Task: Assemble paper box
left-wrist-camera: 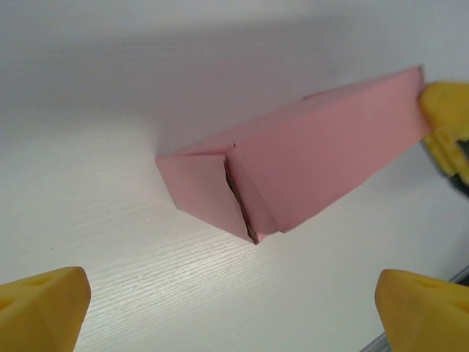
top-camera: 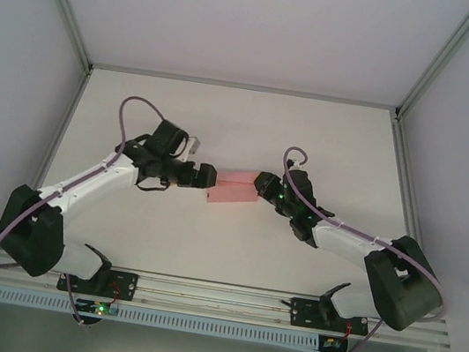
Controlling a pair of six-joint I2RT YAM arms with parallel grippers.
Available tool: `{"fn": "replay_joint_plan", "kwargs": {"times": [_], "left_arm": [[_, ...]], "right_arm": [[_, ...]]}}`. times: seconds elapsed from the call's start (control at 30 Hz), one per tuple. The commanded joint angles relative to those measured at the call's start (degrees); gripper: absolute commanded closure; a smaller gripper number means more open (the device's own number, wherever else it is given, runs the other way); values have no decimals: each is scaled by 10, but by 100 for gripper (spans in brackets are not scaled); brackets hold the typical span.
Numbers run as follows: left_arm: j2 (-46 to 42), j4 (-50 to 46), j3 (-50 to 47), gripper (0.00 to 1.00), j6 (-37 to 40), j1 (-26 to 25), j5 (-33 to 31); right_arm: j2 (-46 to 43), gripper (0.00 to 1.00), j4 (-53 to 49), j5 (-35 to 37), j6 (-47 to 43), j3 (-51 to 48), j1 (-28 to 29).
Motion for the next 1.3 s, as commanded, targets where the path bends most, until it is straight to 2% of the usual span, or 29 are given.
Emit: {"fn": "replay_joint_plan", "kwargs": {"times": [0.0,0.23,0.4,0.5,0.6,0.73,0.8,0.9,1.0,1.1,1.17,1.2,1.27], "left_arm": [[2,85,-28,0,-64,17,80],[67,197,-60,2,-121,52,128],[119,253,-80,26,-150,65,146],[144,308,-101,37,-174,69,184],[147,347,-140,57,-185,69,187],[165,358,-166,74,-172,71,177],[183,358,-167,86,-172,71,182],[200,358,-167,100,-167,72,185],[206,323,-154,100,-143,72,179],[198,283,-130,100,-122,72,176],[193,263,-111,87,-114,71,173],[191,251,-99,75,-108,71,172],[190,229,-77,66,-100,71,168]], "right_arm": [[45,88,-153,-14,-1,-30,4],[53,91,-144,-19,1,-29,4],[57,91,-133,-24,2,-35,4],[61,91,-130,-22,7,-38,2],[64,93,-101,-23,8,-48,2],[72,97,-76,-44,-31,-57,-7],[78,97,-58,-51,-57,-64,-14],[101,100,32,-82,-107,-91,-22],[134,100,144,-119,-145,-120,-36],[156,100,181,-167,-127,-112,-56],[150,100,168,-174,-119,-95,-60],[143,100,142,-180,-118,-79,-61],[124,100,89,-182,-127,-47,-60]]}}
